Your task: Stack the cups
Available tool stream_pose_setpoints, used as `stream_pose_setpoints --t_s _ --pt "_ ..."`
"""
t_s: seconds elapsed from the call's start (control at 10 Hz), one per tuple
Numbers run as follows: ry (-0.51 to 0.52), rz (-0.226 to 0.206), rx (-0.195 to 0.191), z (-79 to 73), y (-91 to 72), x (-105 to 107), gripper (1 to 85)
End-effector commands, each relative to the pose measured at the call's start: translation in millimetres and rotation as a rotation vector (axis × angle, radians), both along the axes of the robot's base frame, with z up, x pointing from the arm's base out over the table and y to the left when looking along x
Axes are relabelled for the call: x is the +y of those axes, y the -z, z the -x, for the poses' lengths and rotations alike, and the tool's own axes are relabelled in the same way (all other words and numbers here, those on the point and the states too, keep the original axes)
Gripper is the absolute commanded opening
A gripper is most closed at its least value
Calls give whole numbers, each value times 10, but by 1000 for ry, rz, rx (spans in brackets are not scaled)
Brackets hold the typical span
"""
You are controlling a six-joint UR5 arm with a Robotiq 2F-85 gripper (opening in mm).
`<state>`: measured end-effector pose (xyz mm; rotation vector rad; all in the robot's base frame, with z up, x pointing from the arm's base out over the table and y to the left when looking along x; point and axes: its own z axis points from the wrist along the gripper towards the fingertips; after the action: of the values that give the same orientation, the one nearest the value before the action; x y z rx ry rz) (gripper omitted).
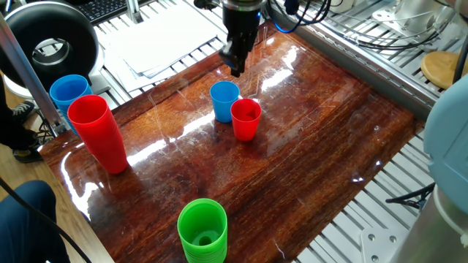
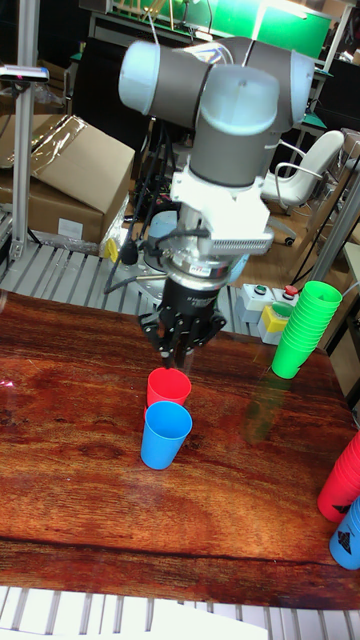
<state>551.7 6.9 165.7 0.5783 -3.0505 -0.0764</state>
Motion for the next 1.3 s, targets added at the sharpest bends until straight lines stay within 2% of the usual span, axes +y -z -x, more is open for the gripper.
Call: stream_pose_setpoints --t_s 0.0,0.1,0.3,0.6,1.2 --pt "-56 24 1 25 239 -91 230" --pt "-73 24 -18 16 372 -115 230" --pt "-108 33 -35 43 494 -184 230" --pt "-126 10 -43 110 602 -174 237" --pt "-114 8 -72 135 808 -76 230"
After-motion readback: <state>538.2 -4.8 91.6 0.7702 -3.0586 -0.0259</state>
